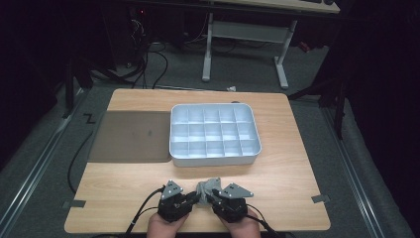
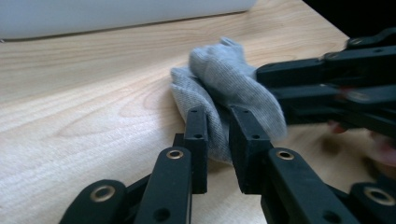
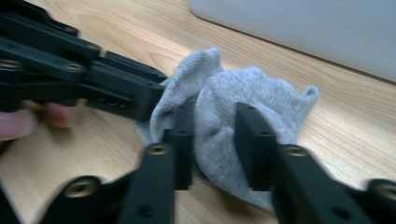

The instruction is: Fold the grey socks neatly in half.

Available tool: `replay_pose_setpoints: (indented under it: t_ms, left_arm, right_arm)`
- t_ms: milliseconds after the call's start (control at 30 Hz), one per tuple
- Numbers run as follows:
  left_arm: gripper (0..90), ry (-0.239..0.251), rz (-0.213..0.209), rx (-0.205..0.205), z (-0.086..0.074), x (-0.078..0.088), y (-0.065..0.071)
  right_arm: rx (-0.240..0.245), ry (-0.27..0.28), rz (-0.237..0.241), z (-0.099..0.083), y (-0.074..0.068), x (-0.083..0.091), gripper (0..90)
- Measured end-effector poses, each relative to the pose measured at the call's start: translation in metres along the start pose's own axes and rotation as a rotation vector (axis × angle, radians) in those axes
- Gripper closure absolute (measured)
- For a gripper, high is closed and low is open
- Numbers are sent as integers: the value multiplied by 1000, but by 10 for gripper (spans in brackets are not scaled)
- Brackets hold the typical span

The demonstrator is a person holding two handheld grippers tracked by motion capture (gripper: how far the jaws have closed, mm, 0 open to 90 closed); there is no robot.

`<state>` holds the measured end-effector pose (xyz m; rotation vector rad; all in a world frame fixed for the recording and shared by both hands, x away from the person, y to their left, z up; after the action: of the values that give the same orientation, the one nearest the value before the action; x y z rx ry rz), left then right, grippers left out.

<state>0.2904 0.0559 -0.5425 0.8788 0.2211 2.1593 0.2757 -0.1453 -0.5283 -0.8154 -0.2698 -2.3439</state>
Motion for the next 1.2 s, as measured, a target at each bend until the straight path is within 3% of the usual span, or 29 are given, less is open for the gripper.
replay_pose_setpoints:
  t_ms: [33,200,333,367,533,833,967,1200]
  left_arm:
    - [769,-2,-4,3,-1,0,1]
    - [767,-2,-7,7,-2,1,2]
    - [773,-4,8,1,-2,0,3]
    - [776,-6,12,-2,-3,0,4]
    - [784,-8,25,-13,-3,-1,6]
    - [846,-34,45,-44,-4,-3,8]
    - [868,-65,45,-24,-3,-4,5]
    - [864,-65,52,-28,-3,-4,5]
  right_arm:
    - [8,-8,-18,-1,0,-3,864]
    - [12,-4,-16,0,2,-5,889]
    - [0,58,-11,8,3,7,888]
    - [-6,85,4,12,3,13,888]
    - [-19,104,44,14,-1,19,887]
    - [-22,57,101,3,-11,4,886]
    - [-21,29,104,-1,-12,-1,886]
    - [6,-6,95,-4,-17,-7,887]
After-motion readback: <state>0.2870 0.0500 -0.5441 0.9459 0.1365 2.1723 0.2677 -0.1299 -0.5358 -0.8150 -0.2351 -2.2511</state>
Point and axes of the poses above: each handheld gripper's, and its own axes: x roughly backward along the jaws, z roughly out of its top, y roughly to its right, the point moved 1 cm from there along -x, roughly forward along the jaws, and after that the axes turned 4 degrees about x, right-handed, at the moved point
